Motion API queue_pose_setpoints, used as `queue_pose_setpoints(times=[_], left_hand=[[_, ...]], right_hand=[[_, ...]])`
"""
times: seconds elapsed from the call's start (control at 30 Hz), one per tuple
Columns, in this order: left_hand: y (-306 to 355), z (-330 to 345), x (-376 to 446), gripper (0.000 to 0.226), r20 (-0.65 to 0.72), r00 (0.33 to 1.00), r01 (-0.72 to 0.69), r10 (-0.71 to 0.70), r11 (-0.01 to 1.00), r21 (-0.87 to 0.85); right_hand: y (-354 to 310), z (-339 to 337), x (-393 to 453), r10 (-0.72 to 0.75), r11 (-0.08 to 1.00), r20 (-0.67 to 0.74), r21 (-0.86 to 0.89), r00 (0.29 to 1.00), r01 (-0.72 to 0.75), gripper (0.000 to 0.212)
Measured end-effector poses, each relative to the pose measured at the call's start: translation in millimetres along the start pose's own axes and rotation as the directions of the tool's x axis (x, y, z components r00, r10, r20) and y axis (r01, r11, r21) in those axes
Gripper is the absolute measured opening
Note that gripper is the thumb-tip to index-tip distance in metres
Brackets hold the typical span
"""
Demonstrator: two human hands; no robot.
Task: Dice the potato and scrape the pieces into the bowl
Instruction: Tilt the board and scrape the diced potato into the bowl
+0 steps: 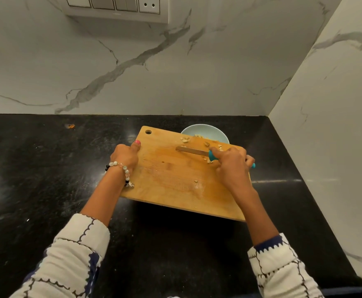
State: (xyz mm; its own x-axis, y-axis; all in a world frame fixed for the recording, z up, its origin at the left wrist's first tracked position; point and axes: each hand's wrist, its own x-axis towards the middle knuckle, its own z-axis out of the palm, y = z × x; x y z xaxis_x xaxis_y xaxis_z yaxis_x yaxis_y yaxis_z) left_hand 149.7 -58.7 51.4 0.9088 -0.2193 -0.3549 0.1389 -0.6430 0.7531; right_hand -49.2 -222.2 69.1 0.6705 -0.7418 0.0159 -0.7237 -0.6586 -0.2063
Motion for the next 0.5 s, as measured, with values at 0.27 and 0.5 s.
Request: queue_pose_setpoints(times=[0.27, 0.5], left_hand=[[-0.3, 3.6, -1.8, 0.049, 0.015, 0.999, -0.030, 0.030, 0.999, 0.016], [-0.7, 4.3, -1.4, 0.049, 0.018, 1.000, -0.019, 0.019, 0.999, 0.028]], right_hand=[[2.2, 7.1, 27.2, 0.147, 0.988, -0.110, -0.031, 0.983, -0.152, 0.029], [8.3, -6.0, 24.5, 0.120, 0.991, -0.053, 0.066, 0.991, -0.117, 0.050]])
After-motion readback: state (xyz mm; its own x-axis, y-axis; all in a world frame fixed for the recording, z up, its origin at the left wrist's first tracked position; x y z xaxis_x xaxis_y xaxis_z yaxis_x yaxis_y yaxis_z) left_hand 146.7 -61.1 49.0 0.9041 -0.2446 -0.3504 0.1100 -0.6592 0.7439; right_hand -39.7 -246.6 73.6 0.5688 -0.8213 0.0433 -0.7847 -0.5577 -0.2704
